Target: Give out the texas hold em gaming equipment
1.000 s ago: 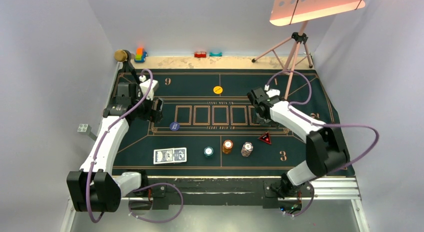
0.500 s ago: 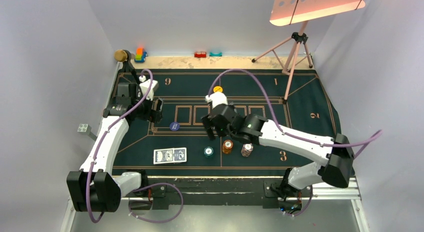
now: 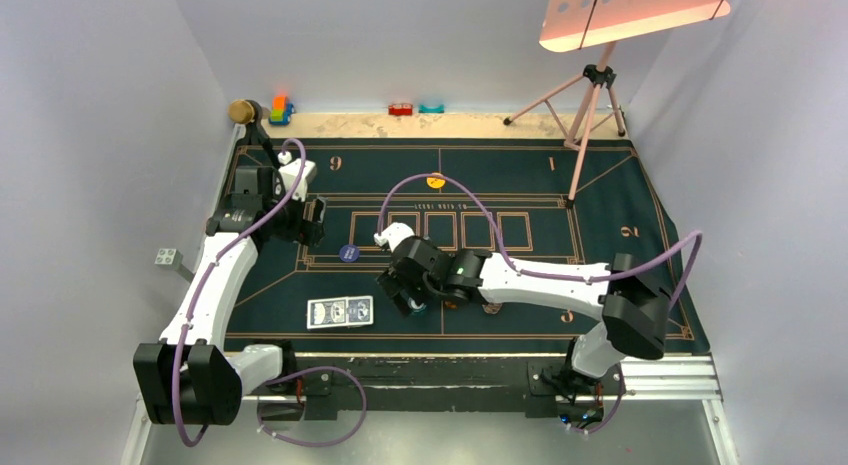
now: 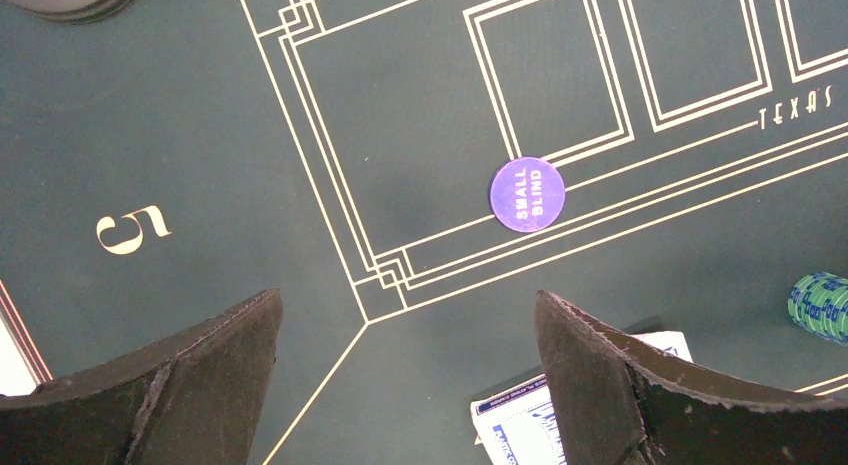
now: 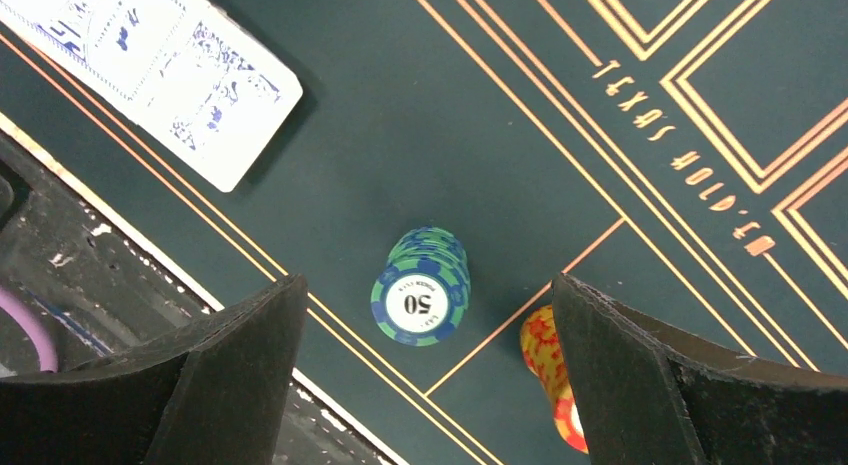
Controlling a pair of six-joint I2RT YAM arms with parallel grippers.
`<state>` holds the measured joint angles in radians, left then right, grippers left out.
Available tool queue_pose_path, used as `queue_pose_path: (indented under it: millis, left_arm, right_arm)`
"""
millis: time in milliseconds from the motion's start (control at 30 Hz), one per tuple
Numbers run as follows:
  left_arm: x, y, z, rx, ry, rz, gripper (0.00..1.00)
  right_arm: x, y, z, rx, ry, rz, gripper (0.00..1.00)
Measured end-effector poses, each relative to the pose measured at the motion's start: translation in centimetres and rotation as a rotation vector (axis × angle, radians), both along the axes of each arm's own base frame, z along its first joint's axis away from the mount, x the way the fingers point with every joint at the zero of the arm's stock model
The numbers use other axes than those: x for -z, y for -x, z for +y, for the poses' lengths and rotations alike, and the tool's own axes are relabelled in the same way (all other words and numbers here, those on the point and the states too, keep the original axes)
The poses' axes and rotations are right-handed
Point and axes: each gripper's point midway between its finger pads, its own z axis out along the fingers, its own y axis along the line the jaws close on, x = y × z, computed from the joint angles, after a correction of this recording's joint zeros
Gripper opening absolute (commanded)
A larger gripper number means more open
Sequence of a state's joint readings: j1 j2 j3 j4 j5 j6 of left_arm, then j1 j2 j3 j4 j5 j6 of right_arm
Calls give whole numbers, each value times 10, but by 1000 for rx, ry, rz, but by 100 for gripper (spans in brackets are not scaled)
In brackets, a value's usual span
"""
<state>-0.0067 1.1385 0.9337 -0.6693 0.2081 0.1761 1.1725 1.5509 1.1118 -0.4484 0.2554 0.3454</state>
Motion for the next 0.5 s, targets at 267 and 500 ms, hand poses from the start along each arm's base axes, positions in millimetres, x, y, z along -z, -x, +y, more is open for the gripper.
queue_pose_path:
  millis: [267,500]
  left_arm:
    - [1,0,-1,4,4,1,100]
    - [5,3,-2,8,9,14,100]
  right_arm:
    - [43,11,0,-36,70,62,81]
    - [59,12,-6,-33,96,72,66]
